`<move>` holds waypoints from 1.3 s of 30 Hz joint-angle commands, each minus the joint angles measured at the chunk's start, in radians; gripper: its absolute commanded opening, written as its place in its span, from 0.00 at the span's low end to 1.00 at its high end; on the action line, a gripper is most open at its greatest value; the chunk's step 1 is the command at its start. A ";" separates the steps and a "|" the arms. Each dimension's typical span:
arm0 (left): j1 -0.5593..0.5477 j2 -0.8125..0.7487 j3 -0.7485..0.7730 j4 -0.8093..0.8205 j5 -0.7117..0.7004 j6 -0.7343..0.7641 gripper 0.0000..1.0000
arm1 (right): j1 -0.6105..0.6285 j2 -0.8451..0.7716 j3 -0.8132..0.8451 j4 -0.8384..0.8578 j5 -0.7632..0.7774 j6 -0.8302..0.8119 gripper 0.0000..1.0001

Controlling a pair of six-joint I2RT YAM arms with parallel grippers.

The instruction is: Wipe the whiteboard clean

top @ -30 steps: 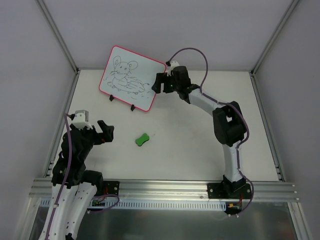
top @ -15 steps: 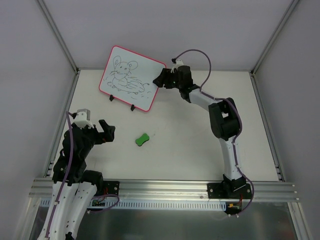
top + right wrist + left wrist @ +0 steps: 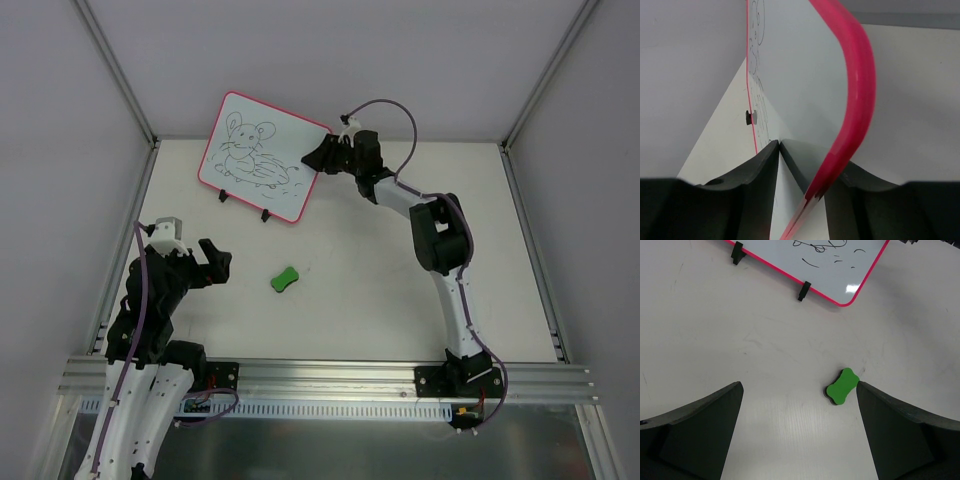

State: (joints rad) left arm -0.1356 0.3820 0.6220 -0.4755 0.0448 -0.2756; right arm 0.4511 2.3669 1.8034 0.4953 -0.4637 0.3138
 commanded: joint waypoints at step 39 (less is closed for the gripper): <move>0.016 0.027 -0.004 0.031 0.032 0.006 0.99 | -0.063 -0.262 -0.163 0.603 -0.225 0.297 0.00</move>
State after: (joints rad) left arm -0.1291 0.3939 0.6220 -0.4751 0.0521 -0.2760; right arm 0.4030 2.3188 1.6661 0.8112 -0.6704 0.5694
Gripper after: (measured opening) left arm 0.987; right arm 0.066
